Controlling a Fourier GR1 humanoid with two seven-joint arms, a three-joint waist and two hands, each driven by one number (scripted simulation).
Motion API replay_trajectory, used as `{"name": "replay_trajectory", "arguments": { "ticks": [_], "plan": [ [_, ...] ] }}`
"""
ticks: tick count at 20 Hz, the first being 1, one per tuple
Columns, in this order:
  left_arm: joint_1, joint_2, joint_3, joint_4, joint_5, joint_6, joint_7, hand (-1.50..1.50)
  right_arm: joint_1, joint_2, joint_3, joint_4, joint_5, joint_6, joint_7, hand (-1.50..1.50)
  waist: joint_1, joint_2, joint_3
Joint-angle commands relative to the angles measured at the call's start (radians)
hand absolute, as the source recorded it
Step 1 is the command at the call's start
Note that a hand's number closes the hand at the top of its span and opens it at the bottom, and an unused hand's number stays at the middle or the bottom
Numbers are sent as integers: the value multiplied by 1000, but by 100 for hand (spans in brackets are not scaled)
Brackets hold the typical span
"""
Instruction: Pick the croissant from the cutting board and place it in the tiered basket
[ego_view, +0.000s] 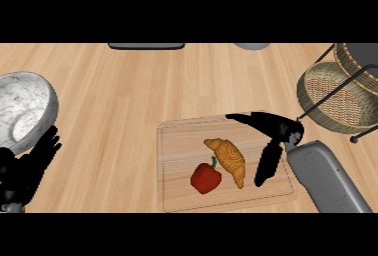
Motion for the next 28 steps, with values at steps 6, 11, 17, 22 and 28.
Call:
{"name": "replay_trajectory", "arguments": {
  "ticks": [6,11,17,22,28],
  "plan": [
    [-44,-52,49,123,-63,-32,-74,0,54,71,-2,6,124,-24,-68,-150,-3,1,-1],
    [-61,-32,74,123,-67,-70,-42,0,21,144,11,144,195,-87,-122,-150,-1,2,-1],
    [-28,-59,86,50,-78,-67,-7,0,37,175,6,168,232,-73,-131,-150,-2,1,-1],
    [-34,-68,83,48,-83,-75,-3,0,22,185,19,222,251,-57,-179,-150,-1,2,-1],
    [-36,-91,71,70,-128,-50,-36,0,69,183,41,161,299,-182,-339,150,-2,2,-1]
  ]
}}
